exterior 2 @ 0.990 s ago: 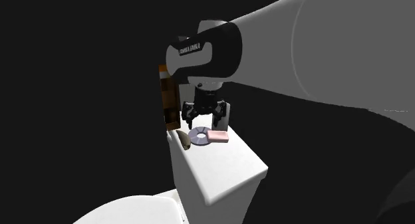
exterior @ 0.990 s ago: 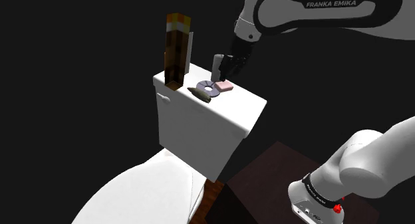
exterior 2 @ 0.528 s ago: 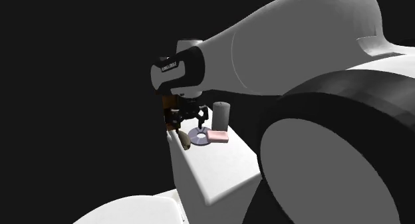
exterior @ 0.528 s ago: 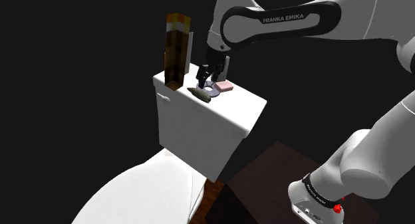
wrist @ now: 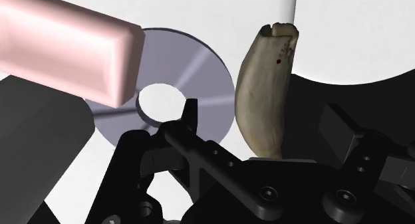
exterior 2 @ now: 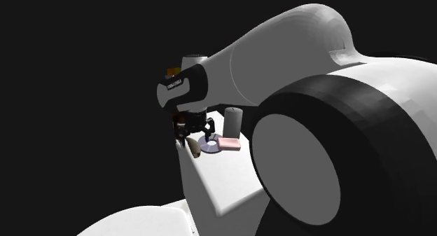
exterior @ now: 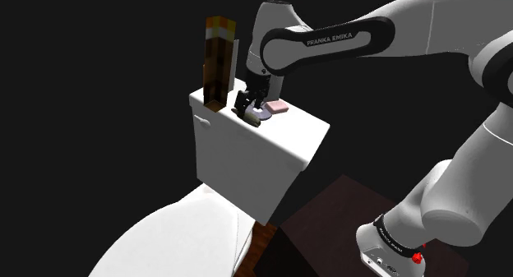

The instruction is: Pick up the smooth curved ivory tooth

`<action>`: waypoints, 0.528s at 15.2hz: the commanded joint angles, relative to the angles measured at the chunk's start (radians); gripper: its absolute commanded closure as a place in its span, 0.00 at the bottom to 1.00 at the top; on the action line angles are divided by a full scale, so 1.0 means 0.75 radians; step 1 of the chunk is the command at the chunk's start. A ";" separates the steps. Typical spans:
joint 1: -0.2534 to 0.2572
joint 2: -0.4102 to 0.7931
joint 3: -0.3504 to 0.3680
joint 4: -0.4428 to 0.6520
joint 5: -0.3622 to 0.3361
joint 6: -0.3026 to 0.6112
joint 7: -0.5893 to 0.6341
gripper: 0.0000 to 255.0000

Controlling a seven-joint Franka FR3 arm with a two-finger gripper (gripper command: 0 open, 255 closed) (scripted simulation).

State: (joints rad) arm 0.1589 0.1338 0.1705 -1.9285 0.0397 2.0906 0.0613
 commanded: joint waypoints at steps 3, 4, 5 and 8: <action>0.000 0.010 -0.001 -0.019 -0.001 0.030 -0.002 1.00; 0.000 0.010 -0.001 -0.021 -0.001 0.031 -0.002 1.00; 0.000 0.010 -0.001 -0.021 -0.001 0.031 -0.002 1.00; 0.000 0.009 -0.001 -0.021 -0.001 0.031 -0.002 1.00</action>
State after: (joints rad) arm 0.1588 0.1403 0.1701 -1.9439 0.0389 2.1137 0.0601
